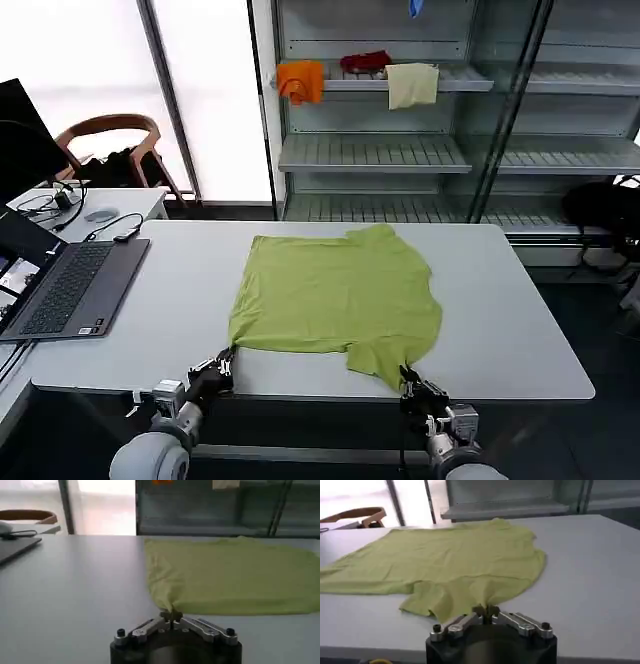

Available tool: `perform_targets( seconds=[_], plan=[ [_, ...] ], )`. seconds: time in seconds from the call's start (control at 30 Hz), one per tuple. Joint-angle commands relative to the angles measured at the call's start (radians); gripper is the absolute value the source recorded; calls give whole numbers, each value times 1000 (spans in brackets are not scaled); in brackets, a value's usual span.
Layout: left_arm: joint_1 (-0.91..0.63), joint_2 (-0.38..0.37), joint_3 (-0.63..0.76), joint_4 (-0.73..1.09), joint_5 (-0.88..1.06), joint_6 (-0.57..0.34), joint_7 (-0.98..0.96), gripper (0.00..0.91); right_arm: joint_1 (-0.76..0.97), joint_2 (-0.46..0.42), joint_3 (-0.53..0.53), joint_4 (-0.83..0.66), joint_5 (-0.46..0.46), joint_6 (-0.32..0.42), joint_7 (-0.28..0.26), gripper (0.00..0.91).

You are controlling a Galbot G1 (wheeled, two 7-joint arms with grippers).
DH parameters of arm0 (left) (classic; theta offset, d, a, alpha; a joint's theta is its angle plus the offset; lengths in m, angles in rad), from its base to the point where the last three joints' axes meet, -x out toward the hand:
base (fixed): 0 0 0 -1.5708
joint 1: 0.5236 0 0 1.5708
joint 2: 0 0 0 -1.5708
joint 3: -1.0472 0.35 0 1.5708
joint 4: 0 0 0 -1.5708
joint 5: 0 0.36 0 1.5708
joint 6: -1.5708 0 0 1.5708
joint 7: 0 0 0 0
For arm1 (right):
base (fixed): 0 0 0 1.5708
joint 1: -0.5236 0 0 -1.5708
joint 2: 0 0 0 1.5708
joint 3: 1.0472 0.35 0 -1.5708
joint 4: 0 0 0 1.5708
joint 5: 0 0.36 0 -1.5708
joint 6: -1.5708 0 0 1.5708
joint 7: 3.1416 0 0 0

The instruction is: Fold and organize the clothes.

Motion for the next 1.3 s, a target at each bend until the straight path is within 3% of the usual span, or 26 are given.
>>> perform_targets(
  seconds=[0.03, 0.57, 0.83, 1.3],
  plan=[
    [-28, -3, -15, -20, -15, -12, 6, 0, 14, 4, 3, 16, 0, 15, 12, 0],
    [-230, -29, 3, 44, -14, 56, 12, 0, 275, -9, 3, -59, 5, -18, 59, 0],
    [-343, -33, 18, 134, 9, 64, -6, 0, 402, -5, -20, -203, -1, -18, 40, 0],
    [-407, -57, 46, 269, 53, 50, -10, 0, 580, 20, -23, -417, -22, -16, 13, 0]
  ],
)
